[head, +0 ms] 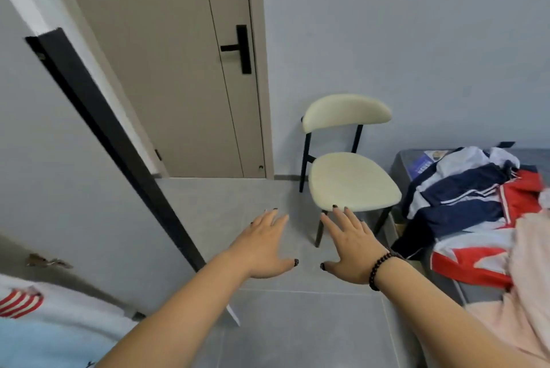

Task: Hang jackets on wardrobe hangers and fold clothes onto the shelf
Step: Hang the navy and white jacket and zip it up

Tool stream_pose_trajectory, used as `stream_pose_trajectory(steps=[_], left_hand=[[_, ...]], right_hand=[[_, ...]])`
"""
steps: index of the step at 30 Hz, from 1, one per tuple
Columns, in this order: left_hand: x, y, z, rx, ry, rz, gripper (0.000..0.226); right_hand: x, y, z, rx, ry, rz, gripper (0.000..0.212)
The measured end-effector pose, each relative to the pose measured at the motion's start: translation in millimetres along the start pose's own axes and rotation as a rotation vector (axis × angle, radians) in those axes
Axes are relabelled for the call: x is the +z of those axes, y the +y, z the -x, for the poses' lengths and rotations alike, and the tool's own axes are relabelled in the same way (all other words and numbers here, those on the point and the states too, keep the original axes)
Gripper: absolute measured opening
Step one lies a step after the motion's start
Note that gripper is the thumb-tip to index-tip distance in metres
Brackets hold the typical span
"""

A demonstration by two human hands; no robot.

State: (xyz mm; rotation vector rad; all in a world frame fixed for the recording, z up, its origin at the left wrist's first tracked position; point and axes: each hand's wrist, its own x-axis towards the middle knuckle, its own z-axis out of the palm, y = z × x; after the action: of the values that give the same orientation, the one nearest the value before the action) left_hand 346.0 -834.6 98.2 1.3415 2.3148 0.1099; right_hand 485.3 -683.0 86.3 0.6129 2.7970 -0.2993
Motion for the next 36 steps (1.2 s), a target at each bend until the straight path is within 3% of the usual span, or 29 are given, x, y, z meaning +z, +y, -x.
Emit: stream_pose_trajectory(steps=[10, 20, 28, 36], left_hand=[[-19.7, 82.8, -101.6, 0.088, 0.019, 0.029, 0.088], [-12.2, 130.5, -234.3, 0.225, -0.131, 0.034, 0.081], [-15.2, 187.8, -358.6, 0.373, -0.221, 0.027, 0.078], [17.3, 261.5, -437.5, 0.461, -0.369, 0.036, 0.075]], right_hand=[[-21.0, 107.0, -9.8, 0.111, 0.087, -0.187, 0.083], [-18.5, 208.8, -47.7, 0.313, -0.017, -0.266, 0.088], [-29.0, 304.1, -92.6, 0.503, -0.035, -0.377, 0.073], [1.2, 391.3, -94.1, 0.673, -0.097, -0.529, 0.057]])
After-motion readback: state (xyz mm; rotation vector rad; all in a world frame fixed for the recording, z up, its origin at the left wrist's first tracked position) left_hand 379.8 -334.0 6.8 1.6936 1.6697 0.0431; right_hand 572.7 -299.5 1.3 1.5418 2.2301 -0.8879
